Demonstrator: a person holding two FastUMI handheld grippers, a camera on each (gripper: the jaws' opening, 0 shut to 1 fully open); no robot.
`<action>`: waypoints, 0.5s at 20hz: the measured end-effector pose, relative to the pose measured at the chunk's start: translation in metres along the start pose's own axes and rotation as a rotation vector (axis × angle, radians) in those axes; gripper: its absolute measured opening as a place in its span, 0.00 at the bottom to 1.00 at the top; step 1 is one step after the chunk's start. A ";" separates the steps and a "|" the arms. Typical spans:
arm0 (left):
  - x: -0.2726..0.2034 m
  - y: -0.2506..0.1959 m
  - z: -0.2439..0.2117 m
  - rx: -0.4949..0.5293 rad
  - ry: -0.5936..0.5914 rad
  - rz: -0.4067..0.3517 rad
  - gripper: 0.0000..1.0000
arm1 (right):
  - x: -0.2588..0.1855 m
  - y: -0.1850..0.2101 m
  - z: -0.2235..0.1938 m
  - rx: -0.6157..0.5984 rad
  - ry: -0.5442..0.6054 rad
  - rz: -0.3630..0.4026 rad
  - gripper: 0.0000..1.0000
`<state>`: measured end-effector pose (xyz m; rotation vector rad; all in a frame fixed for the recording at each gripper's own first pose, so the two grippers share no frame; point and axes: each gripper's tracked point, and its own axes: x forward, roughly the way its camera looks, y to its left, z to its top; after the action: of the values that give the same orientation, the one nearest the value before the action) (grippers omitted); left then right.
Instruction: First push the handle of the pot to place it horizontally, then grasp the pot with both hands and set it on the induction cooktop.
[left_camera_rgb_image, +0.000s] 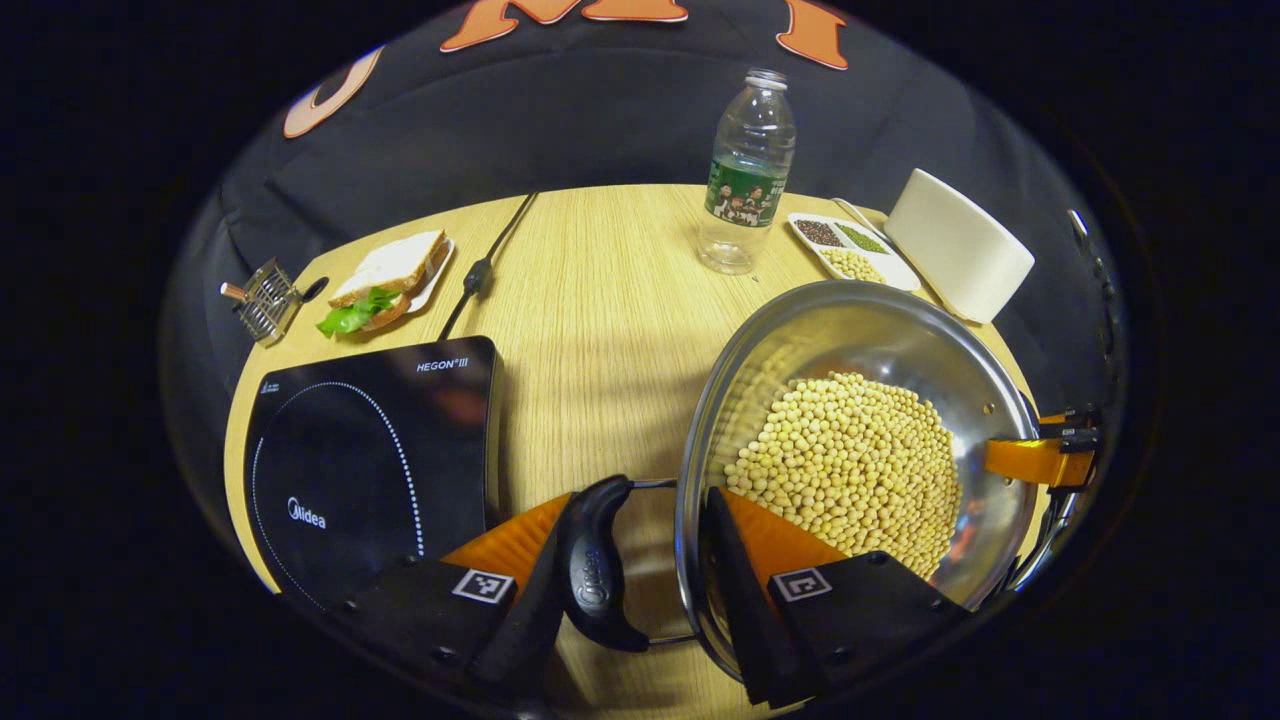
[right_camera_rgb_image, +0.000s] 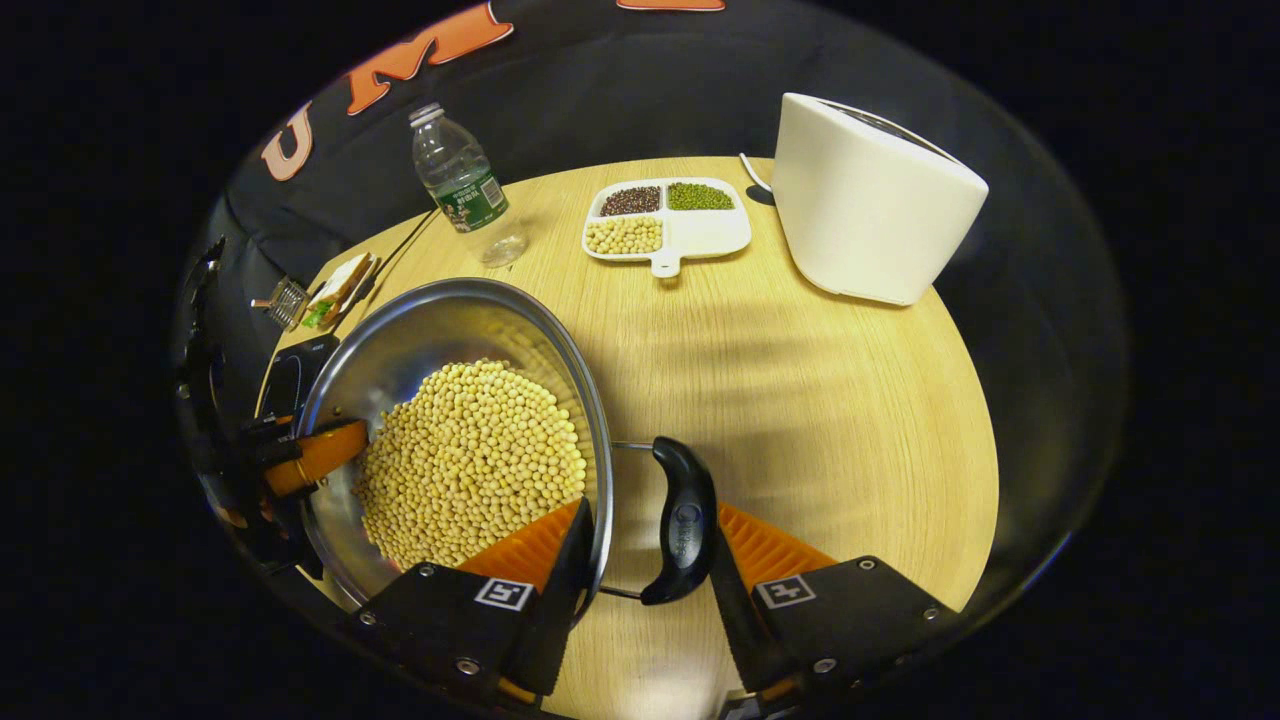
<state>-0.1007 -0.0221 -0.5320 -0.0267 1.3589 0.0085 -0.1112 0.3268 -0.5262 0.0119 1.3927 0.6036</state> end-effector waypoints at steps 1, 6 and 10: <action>0.001 -0.001 0.000 -0.005 -0.007 -0.006 0.79 | 0.000 0.000 0.000 0.007 0.004 -0.007 0.66; 0.000 0.003 0.004 -0.002 -0.027 -0.026 0.71 | -0.004 0.000 -0.003 0.046 0.035 -0.026 0.58; -0.005 0.001 0.008 -0.006 -0.023 -0.028 0.67 | -0.009 0.004 -0.007 0.051 0.060 -0.042 0.52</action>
<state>-0.0943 -0.0206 -0.5257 -0.0507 1.3353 -0.0104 -0.1197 0.3241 -0.5177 0.0055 1.4627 0.5367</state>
